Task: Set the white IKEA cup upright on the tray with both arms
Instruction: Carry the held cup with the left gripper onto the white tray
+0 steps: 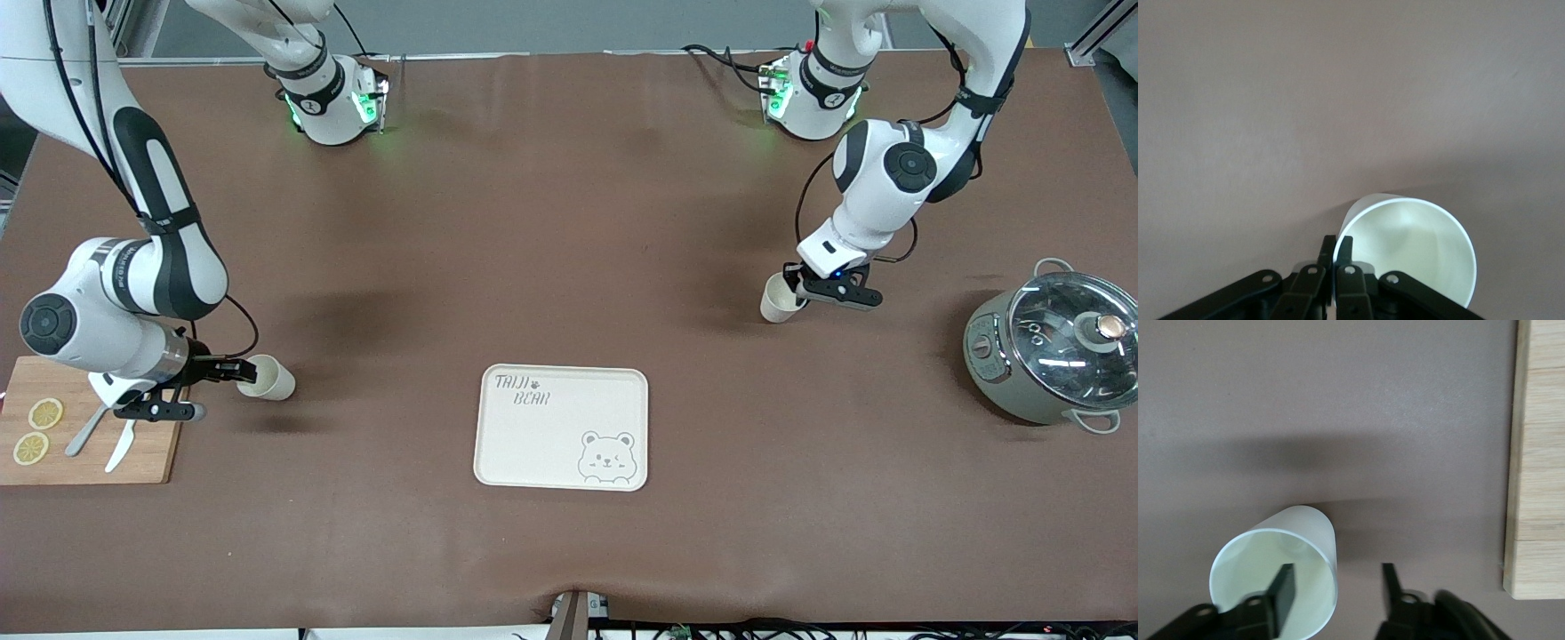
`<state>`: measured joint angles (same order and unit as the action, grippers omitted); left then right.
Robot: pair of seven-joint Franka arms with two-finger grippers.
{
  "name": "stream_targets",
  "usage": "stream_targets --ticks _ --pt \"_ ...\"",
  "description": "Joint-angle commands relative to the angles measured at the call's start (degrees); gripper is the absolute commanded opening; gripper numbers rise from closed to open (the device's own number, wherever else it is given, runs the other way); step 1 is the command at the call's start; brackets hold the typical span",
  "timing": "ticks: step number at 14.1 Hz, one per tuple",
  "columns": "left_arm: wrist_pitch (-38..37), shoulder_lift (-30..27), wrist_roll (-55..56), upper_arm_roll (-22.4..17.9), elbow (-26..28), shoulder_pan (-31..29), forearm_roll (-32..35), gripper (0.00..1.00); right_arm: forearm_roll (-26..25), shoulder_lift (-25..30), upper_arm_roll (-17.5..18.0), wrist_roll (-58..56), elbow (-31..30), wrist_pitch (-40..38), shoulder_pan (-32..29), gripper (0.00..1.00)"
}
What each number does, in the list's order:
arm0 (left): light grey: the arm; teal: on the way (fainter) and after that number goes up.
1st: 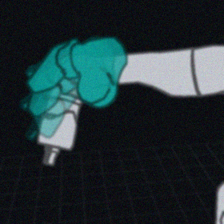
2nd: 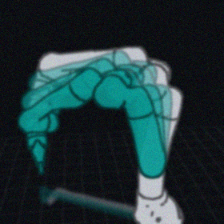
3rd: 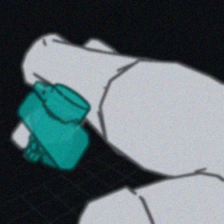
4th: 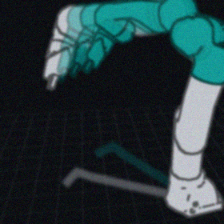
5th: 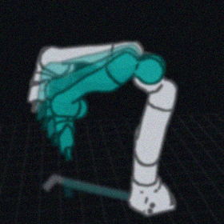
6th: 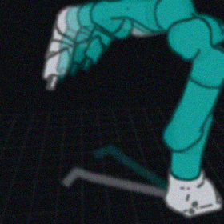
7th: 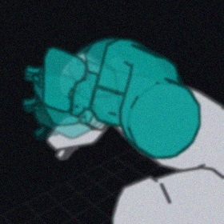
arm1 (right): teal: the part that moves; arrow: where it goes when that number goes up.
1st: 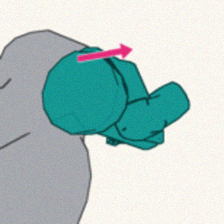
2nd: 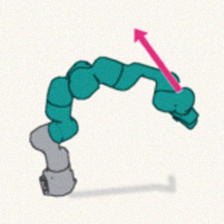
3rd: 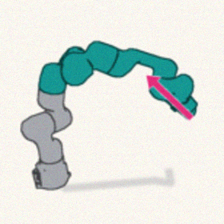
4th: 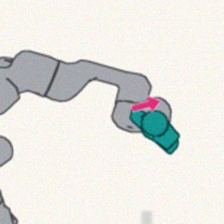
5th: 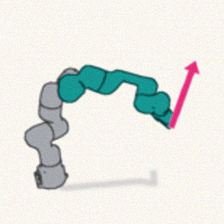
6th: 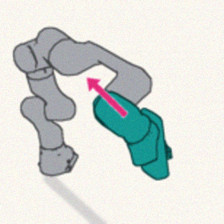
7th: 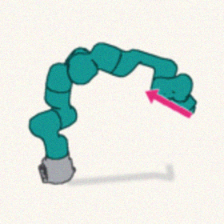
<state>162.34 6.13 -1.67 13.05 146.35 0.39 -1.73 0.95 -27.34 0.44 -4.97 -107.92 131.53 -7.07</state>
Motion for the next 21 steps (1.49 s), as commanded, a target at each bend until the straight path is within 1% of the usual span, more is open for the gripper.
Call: stream_targets --ticks 1,4,7,9,13,15,17,18,19,21 --pt "-6.5 0.6 2.7 0.6 -6.7 1.5 -1.2 0.0 -0.7 -0.4 0.7 -0.5 -0.7 2.2 -0.6 0.28" --pt "-17.4 3.1 7.1 0.7 -17.5 4.6 -1.2 0.0 -0.6 -0.8 0.7 -0.4 -1.3 3.4 -0.6 0.0" --pt "-26.3 7.3 9.4 0.7 -28.5 6.3 -1.2 0.0 -0.6 -0.8 0.7 -0.4 -1.1 2.9 -0.7 0.0" --pt "-31.0 10.6 10.9 0.7 -35.4 7.5 -1.1 0.0 -0.7 -0.5 0.7 -0.2 -0.7 2.1 0.0 0.0" --pt "-39.4 18.0 14.8 0.4 -49.5 10.5 -0.5 0.0 -0.5 -0.5 0.9 0.1 2.7 0.2 0.2 0.0" --pt "-43.4 21.9 16.6 0.1 -56.5 12.3 -0.4 0.0 -0.5 -0.5 1.0 0.1 4.4 -2.3 0.7 0.0" --pt "-46.1 25.5 18.0 -0.1 -62.4 13.8 -0.1 0.0 -0.5 -0.4 1.0 0.3 7.5 -6.4 1.1 0.0" --pt "-47.0 27.3 19.3 -0.2 -64.9 14.7 1.6 0.0 -0.3 -0.4 1.0 0.4 9.2 -8.7 1.4 0.0" --pt "-47.2 29.0 20.9 -0.2 -67.1 15.4 3.0 0.0 -0.2 -0.4 1.0 0.5 10.2 -10.1 1.4 0.0" --pt "-47.2 31.7 22.8 -0.3 -70.6 16.9 3.3 0.0 0.2 -0.6 1.0 0.3 11.7 -10.4 1.4 0.0"
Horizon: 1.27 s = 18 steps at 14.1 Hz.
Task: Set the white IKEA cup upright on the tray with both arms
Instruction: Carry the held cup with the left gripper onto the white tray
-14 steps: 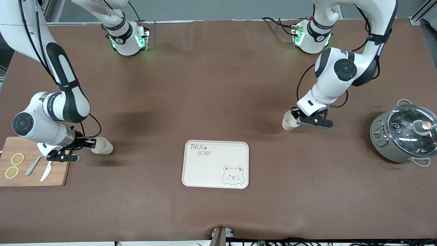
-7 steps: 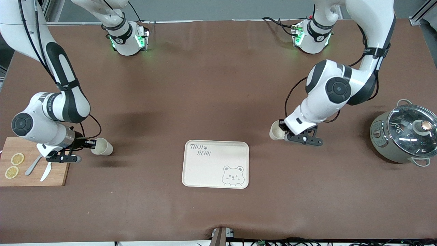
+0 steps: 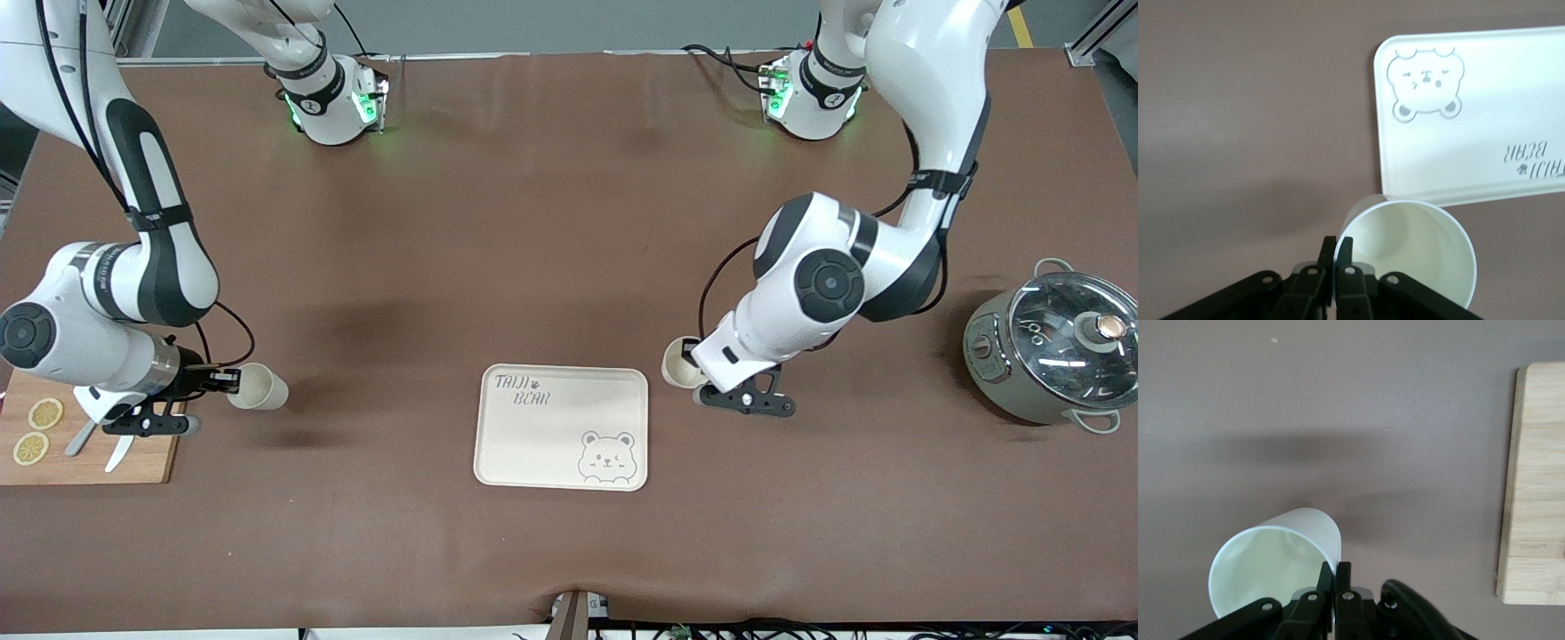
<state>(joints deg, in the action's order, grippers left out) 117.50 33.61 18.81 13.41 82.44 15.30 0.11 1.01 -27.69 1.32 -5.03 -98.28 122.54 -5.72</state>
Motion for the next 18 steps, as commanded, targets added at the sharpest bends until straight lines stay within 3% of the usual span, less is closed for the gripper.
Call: stream_targets --ticks 1,6,12,18 --pt "-2.4 5.4 3.2 -1.1 -8.2 2.9 1.5 0.0 0.1 -0.3 0.1 0.5 2.1 -1.4 0.2 0.0" --pt "-0.3 9.2 6.6 -10.9 -12.2 13.8 1.0 0.0 0.3 -0.7 0.1 5.4 4.2 -1.4 3.8 0.0" --pt "5.4 14.8 8.1 -10.9 -15.5 15.0 1.0 0.0 0.4 -1.9 0.2 20.0 7.7 -2.8 9.9 0.0" --pt "10.0 17.5 8.0 -10.9 -16.4 15.0 0.9 0.0 3.8 -4.2 0.1 34.6 10.2 -2.8 15.3 0.0"
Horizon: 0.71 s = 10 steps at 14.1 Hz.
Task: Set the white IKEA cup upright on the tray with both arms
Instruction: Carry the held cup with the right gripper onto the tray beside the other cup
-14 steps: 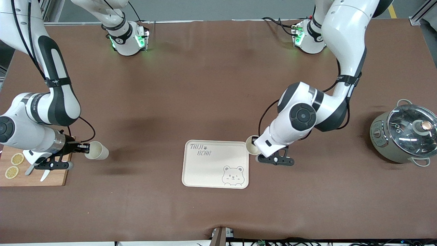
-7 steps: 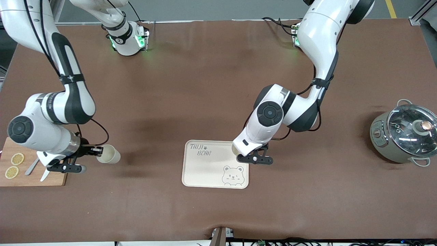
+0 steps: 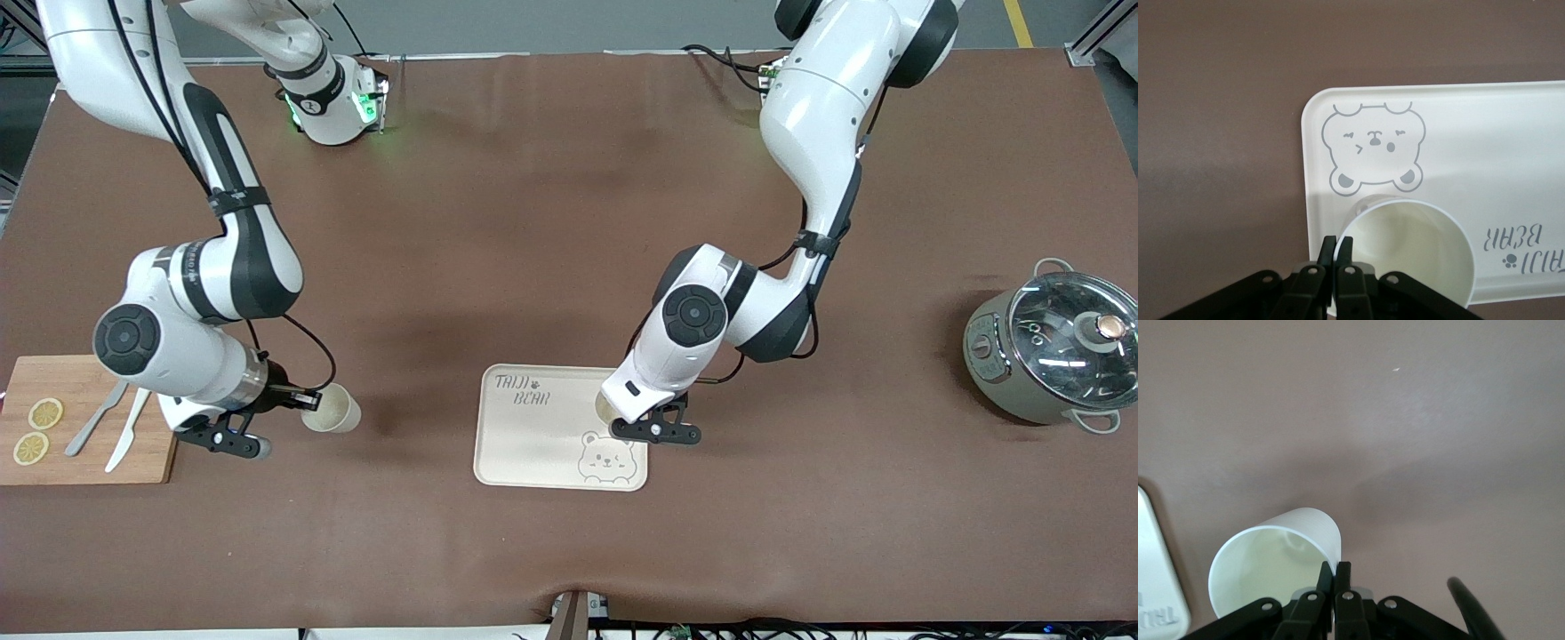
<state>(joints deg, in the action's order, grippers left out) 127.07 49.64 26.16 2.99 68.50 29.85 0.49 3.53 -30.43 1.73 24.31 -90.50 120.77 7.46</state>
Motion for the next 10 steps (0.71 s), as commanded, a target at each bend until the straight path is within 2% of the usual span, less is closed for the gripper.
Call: stream_targets --ticks 1,6,10 --pt "0.9 1.6 0.6 -0.5 -2.5 0.4 0.6 0.0 1.7 -2.5 -0.3 8.1 3.6 -1.0 3.0 0.0" --pt "1.4 2.0 0.7 -0.3 -2.4 0.5 0.3 0.0 1.7 -6.9 -0.3 21.6 9.3 -1.2 8.4 0.0" --pt "1.3 2.8 1.7 -0.3 -1.9 0.5 -0.7 0.0 1.9 -7.5 -0.2 28.1 9.6 -0.8 12.6 0.0"
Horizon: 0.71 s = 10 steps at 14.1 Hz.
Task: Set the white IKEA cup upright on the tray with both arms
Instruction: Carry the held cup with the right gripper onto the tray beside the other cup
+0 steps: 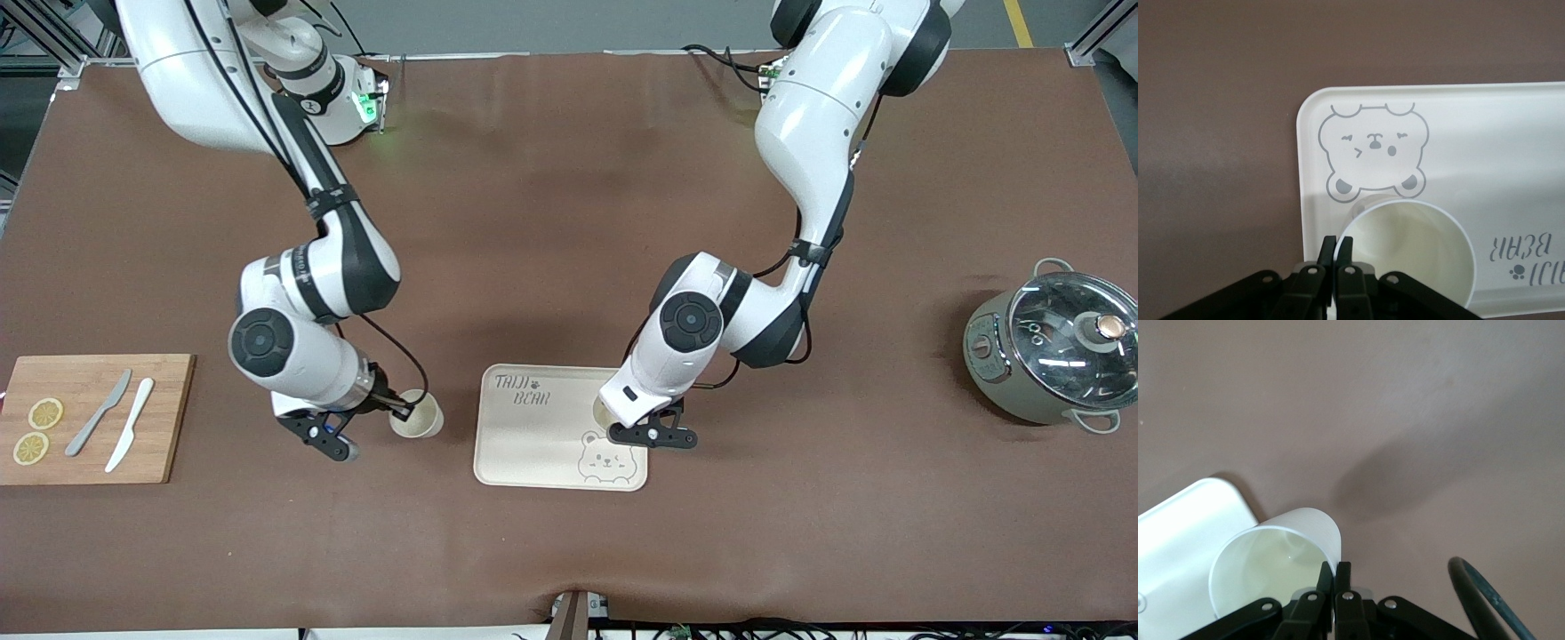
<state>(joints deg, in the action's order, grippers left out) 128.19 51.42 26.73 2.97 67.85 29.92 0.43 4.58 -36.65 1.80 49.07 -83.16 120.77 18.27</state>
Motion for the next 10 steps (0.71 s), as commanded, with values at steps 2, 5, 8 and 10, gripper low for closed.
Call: stream_targets --ticks 2,5,8,10 --pt "0.2 1.3 1.2 -0.2 -0.9 0.5 -1.4 0.0 1.0 -2.8 -0.3 6.1 4.8 -1.0 3.1 0.0" --pt "0.2 1.8 1.9 -0.2 -0.9 0.8 -1.5 0.0 1.0 -4.2 -0.3 10.0 5.8 -0.6 5.2 0.0" --pt "0.3 1.8 2.3 -0.2 -0.9 0.9 -2.2 0.0 0.8 -5.9 -0.4 12.9 6.0 0.0 6.8 0.0" --pt "0.2 2.0 2.3 -0.2 -0.9 1.0 -2.3 0.0 0.8 -6.7 -0.4 14.1 6.0 0.0 7.7 0.0"
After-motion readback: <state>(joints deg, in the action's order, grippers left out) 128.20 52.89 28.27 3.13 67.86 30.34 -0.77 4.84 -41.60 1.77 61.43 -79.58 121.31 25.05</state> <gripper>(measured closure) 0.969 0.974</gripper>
